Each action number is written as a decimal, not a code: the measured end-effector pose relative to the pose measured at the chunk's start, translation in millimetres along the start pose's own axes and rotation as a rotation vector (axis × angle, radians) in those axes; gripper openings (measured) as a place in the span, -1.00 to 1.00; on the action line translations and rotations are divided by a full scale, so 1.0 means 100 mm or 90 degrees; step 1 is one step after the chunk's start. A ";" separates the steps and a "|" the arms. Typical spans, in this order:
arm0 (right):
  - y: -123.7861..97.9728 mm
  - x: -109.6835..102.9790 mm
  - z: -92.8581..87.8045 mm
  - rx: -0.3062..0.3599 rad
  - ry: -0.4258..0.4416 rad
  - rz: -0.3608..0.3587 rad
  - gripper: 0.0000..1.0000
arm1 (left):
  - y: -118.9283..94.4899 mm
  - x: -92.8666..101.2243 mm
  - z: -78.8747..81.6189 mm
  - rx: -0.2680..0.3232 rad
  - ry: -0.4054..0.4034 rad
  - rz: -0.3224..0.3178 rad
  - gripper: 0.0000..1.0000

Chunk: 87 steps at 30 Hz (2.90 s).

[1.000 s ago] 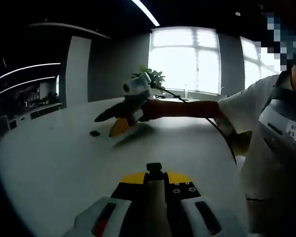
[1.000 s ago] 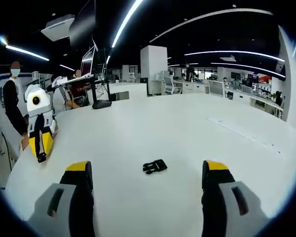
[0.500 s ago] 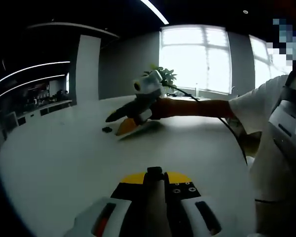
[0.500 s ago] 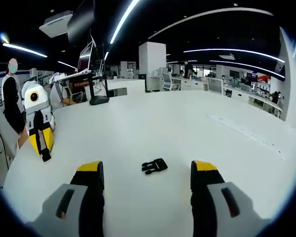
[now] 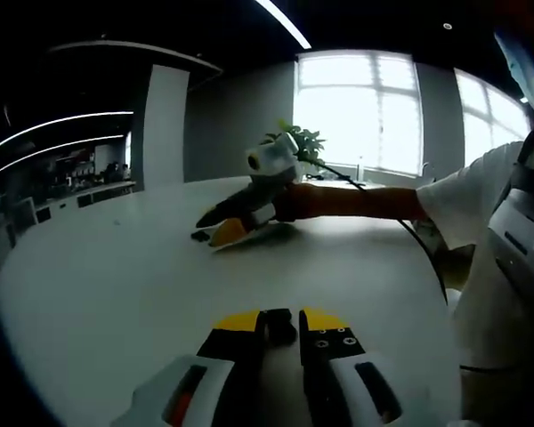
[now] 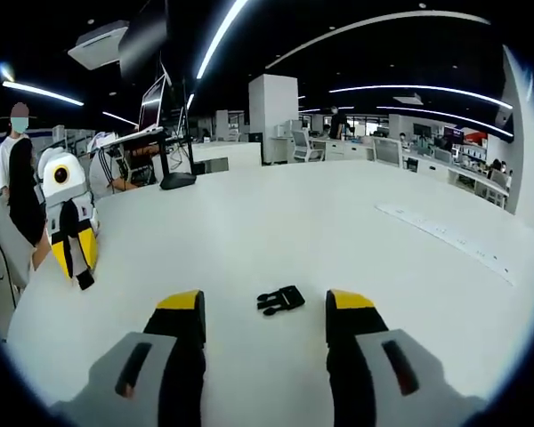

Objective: Snap the two parts of the plastic buckle together until the buckle closes and remains connected.

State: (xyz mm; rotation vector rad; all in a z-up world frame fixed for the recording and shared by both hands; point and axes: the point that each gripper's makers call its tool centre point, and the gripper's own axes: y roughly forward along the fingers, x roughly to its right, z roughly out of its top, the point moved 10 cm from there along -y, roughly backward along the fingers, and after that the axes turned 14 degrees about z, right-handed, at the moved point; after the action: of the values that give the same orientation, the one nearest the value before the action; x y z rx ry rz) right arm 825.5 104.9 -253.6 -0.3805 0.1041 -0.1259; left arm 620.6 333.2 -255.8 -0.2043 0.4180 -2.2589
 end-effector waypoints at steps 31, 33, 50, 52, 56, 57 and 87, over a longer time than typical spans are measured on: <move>0.03 0.03 0.01 -0.015 -0.001 0.001 -0.51 | -0.05 -0.02 0.02 0.029 -0.028 0.002 -0.70; 0.03 0.03 0.01 -0.013 -0.001 0.000 -0.55 | -0.05 -0.02 0.02 0.030 -0.029 0.003 -0.70; -0.10 -0.09 0.00 0.006 0.022 -0.011 -0.62 | -0.07 -0.04 0.02 0.037 -0.037 0.006 -0.71; -0.13 -0.14 0.00 0.007 0.021 -0.015 -0.62 | -0.07 -0.04 0.02 0.037 -0.038 0.007 -0.71; -0.20 -0.25 -0.04 0.021 0.029 -0.011 -0.62 | -0.07 -0.03 0.01 0.034 -0.033 0.016 -0.71; -0.21 -0.27 -0.05 0.022 0.030 -0.012 -0.62 | -0.07 -0.03 0.01 0.033 -0.032 0.017 -0.71; -0.62 -0.97 -0.33 -0.004 0.072 -0.148 -0.62 | -0.11 -0.06 0.01 0.066 -0.037 0.033 -0.70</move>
State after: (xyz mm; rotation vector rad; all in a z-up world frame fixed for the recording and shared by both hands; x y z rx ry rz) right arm 719.0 49.4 -253.2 -0.3909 0.1715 -0.3765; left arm 617.3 344.7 -250.4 -0.2030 0.2706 -2.2118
